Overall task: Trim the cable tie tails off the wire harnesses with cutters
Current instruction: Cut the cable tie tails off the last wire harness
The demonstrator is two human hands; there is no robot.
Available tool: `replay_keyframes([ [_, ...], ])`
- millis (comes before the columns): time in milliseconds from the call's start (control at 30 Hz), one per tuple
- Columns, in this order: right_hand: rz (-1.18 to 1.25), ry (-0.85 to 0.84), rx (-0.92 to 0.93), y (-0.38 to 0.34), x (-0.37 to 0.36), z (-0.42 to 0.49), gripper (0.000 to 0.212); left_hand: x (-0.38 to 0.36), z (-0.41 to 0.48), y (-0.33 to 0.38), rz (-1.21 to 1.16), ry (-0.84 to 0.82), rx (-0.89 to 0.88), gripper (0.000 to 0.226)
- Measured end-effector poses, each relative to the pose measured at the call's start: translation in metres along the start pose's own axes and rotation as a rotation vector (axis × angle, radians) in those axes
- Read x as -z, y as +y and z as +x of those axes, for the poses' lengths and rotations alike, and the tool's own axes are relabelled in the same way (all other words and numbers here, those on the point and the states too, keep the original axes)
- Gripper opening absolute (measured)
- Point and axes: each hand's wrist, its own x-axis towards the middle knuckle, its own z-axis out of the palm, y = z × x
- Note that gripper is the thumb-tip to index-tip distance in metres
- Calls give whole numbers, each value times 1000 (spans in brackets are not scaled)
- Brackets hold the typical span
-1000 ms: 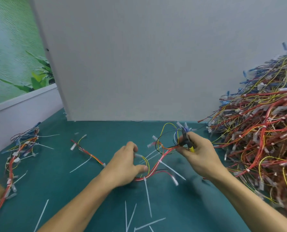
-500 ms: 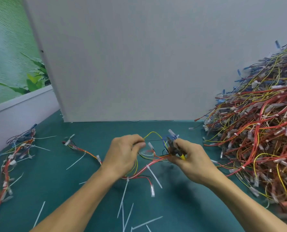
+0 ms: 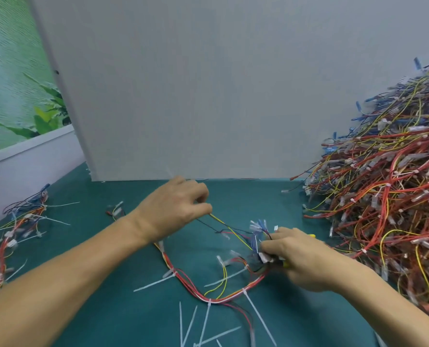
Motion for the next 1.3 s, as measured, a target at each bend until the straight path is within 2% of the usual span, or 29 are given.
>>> replay_keyframes([
  [67,48,11,3,-1,2,0,13,-3,0,-5,124,-24,103,28],
  [133,108,27,0,-2,2,1,14,-7,2,-4,132,-97,343,12],
  [167,138,31,-3,-3,2,1,15,-9,4,-5,0,-116,488,1],
  [200,160,32,-8,-3,2,1,16,-7,7,-6,-258,-191,678,10],
  [267,174,35,-24,-3,1,1,15,-9,10,-10,-968,-349,945,22],
  [333,166,47,-40,-1,0,0,13,-5,9,-14,-1297,-423,970,20],
  [400,168,66,-41,3,-3,-3,19,1,6,-20,-1397,-477,893,20],
  [467,173,104,-34,3,-3,-6,34,7,6,-25,-1450,-516,892,36],
  [567,21,364,18,0,-3,-9,33,8,6,-30,-1583,-681,1105,64],
  [700,-131,551,59,-5,-2,-5,18,1,5,-15,-1577,-1043,1247,56],
  [800,-191,614,111,-9,-3,-1,13,-7,7,1,-1782,-1143,1227,52],
  [900,-224,638,142,-14,-5,0,18,-10,8,8,-1982,-989,1154,34],
  [967,-215,618,163,-16,-6,-1,20,-14,8,10,-1946,-801,1205,20],
  [1067,-181,524,191,-18,-9,-4,22,-22,8,7,-1938,-355,1436,17],
  [1133,-152,451,196,-19,-12,-5,25,-23,5,4,-2032,20,1439,21],
  [1167,-147,423,195,-20,-13,-4,26,-23,3,4,-2081,149,1388,22],
  [1233,-172,416,199,-21,-13,-2,25,-19,-2,3,-2203,242,1261,21],
  [1300,-227,469,219,-23,-13,1,22,-14,-7,1,-2329,166,1189,17],
])
